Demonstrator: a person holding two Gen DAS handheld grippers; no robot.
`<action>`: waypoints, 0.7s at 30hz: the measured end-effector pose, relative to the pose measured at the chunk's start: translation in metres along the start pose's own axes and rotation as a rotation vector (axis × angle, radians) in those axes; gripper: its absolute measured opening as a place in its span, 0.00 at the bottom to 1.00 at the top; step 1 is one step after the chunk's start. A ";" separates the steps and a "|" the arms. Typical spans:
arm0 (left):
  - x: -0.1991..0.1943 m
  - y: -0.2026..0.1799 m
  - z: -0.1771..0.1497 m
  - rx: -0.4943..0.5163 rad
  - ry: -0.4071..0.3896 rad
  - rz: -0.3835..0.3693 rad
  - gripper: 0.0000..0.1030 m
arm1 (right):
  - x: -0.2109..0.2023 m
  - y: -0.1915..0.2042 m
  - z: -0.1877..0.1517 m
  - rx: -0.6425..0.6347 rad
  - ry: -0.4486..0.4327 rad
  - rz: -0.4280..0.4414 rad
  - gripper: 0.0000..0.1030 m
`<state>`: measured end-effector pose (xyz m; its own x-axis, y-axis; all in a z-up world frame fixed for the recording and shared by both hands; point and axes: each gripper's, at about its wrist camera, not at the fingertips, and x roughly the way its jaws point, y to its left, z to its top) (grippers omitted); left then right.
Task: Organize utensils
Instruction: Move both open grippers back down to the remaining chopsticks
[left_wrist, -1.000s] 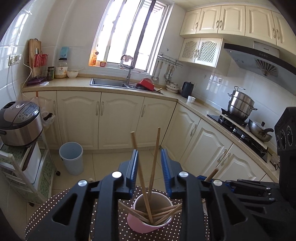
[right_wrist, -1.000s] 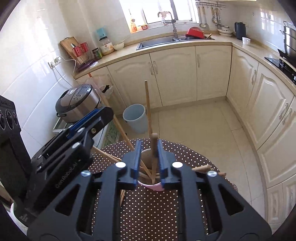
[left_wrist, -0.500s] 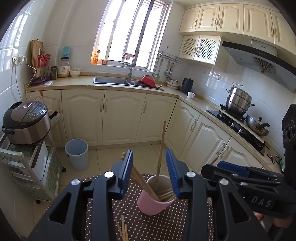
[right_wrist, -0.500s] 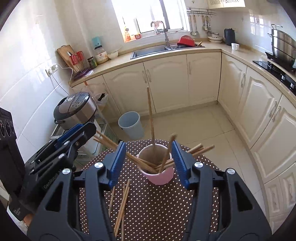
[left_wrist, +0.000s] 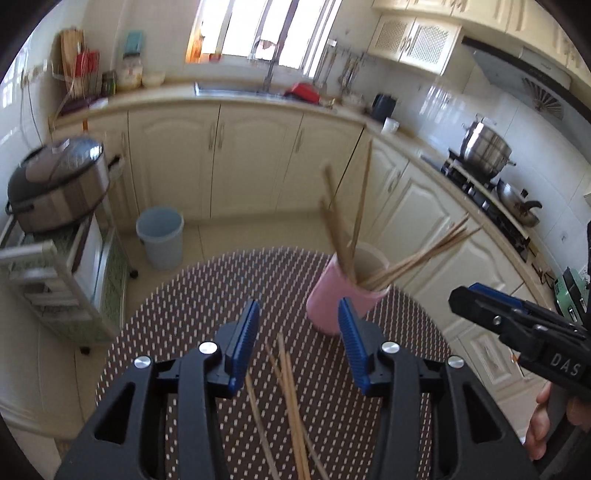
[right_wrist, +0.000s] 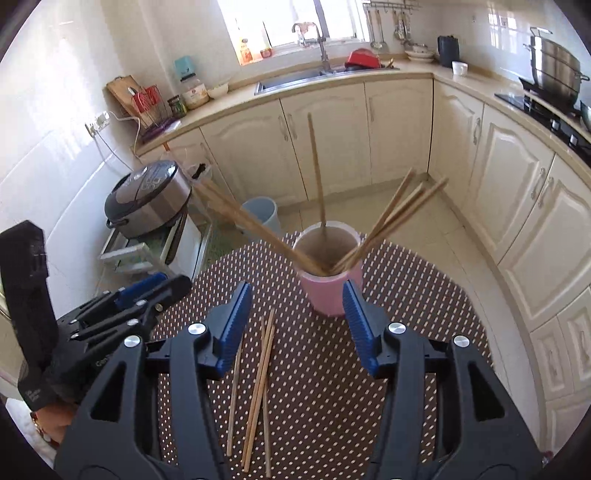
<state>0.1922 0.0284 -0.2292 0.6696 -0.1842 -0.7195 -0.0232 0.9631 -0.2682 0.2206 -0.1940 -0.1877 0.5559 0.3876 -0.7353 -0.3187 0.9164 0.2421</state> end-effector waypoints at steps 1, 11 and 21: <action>0.005 0.005 -0.004 -0.006 0.029 0.006 0.43 | 0.004 0.001 -0.004 0.002 0.015 -0.001 0.50; 0.063 0.045 -0.051 -0.033 0.310 0.129 0.43 | 0.064 0.013 -0.054 0.012 0.199 -0.011 0.50; 0.079 0.066 -0.062 -0.072 0.370 0.158 0.43 | 0.136 0.021 -0.092 0.025 0.434 0.031 0.32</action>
<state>0.1973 0.0649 -0.3432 0.3415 -0.1058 -0.9339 -0.1653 0.9714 -0.1705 0.2194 -0.1316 -0.3408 0.1710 0.3417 -0.9241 -0.3083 0.9094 0.2792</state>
